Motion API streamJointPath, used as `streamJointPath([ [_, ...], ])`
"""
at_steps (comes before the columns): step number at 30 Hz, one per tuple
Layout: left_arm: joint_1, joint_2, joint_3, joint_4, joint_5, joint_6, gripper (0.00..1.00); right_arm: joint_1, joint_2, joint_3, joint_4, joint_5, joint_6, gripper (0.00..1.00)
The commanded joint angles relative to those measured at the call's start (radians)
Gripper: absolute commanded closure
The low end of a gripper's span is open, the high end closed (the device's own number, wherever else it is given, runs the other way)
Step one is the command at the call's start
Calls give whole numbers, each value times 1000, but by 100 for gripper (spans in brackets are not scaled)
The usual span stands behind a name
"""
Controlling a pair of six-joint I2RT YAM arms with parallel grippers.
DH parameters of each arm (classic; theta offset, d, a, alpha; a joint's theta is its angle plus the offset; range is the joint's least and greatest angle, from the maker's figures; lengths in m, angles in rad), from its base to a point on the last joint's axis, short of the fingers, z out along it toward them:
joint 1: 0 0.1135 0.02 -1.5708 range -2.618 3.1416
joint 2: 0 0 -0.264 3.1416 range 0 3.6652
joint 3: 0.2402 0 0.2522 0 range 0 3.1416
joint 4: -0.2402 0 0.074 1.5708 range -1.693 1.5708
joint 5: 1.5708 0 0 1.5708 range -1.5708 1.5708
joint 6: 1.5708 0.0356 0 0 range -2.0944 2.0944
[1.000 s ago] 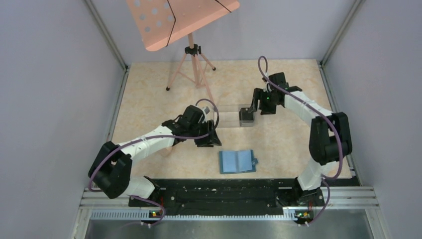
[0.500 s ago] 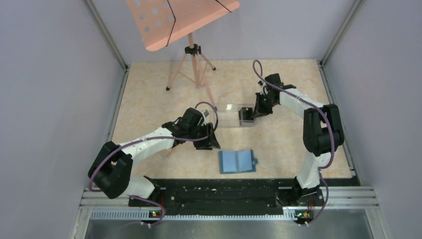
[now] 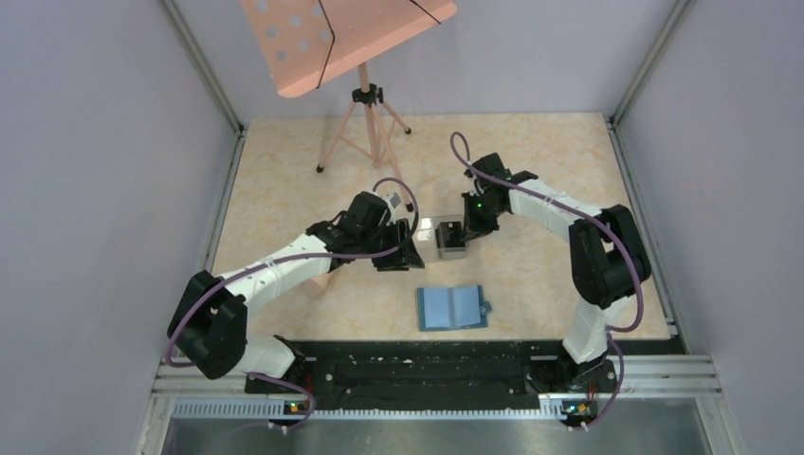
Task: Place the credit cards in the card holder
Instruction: Move the storage box to the center of the board.
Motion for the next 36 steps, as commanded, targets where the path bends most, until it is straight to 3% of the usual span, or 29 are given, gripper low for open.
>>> streamJointPath([
  [1,5,17,43,5,-18,6,48,72,-62,-29,22,-6,105,99],
  [11,42,78,73,84,26,-30,47,99,-183,-134,175,-99,168,58],
  [17,103,143,71,207,106,-91,49,99,-232,-218,323,-212,222,62],
  [27,123,304,145,173,89,-95,57,101,-246,-293,441,-336,262,65],
  [31,123,313,162,162,83,-90,58,97,-313,-284,411,-245,219,62],
  [36,122,290,166,141,52,-76,58,89,-349,-230,286,-49,160,44],
])
